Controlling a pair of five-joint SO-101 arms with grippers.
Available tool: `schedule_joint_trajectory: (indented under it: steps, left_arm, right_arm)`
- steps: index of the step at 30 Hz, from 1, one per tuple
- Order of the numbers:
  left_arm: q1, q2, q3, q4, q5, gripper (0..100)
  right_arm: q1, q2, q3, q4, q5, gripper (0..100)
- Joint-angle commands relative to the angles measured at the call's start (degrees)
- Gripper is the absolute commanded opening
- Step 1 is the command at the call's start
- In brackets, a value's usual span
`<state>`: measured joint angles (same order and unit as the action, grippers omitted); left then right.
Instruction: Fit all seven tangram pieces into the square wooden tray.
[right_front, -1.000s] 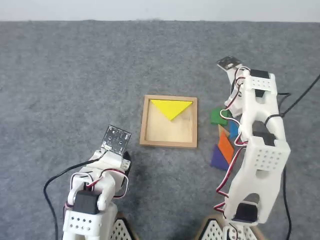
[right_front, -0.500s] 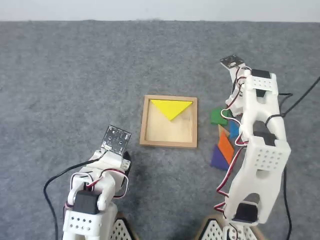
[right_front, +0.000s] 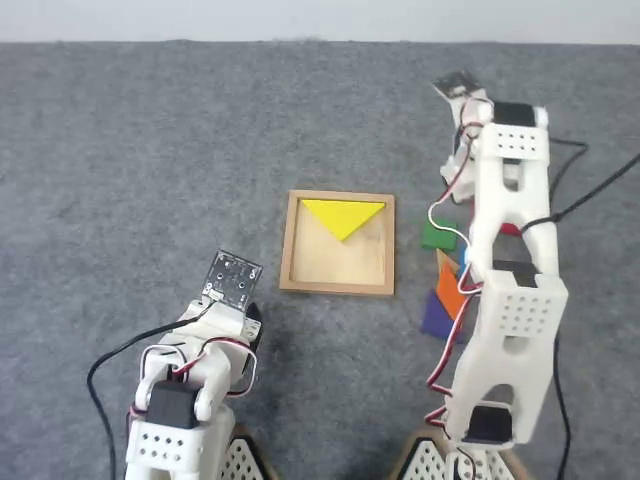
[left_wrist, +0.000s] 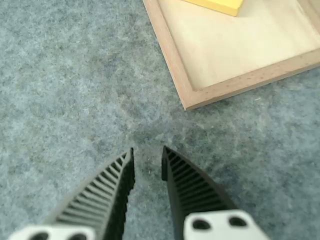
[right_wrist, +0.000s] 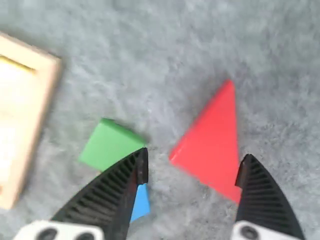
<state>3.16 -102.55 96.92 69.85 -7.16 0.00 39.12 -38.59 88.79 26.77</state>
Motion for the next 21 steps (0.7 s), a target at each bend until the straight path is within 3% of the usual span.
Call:
schedule_joint_trajectory:
  steps: [1,6,21]
  left_arm:
    - [0.09,0.09,-0.40,-0.18,0.35,9]
    - [0.09,0.09,-0.40,-0.18,0.35,9]
    - [0.09,0.09,-0.40,-0.18,0.35,9]
  right_arm:
    - [-0.84,-0.66,-5.89,2.42,-0.26,28.3]
    - [1.80,3.56,-4.92,2.15,2.29,36.7]
    - [6.11,11.47,-5.10,-2.42,4.57,37.0]
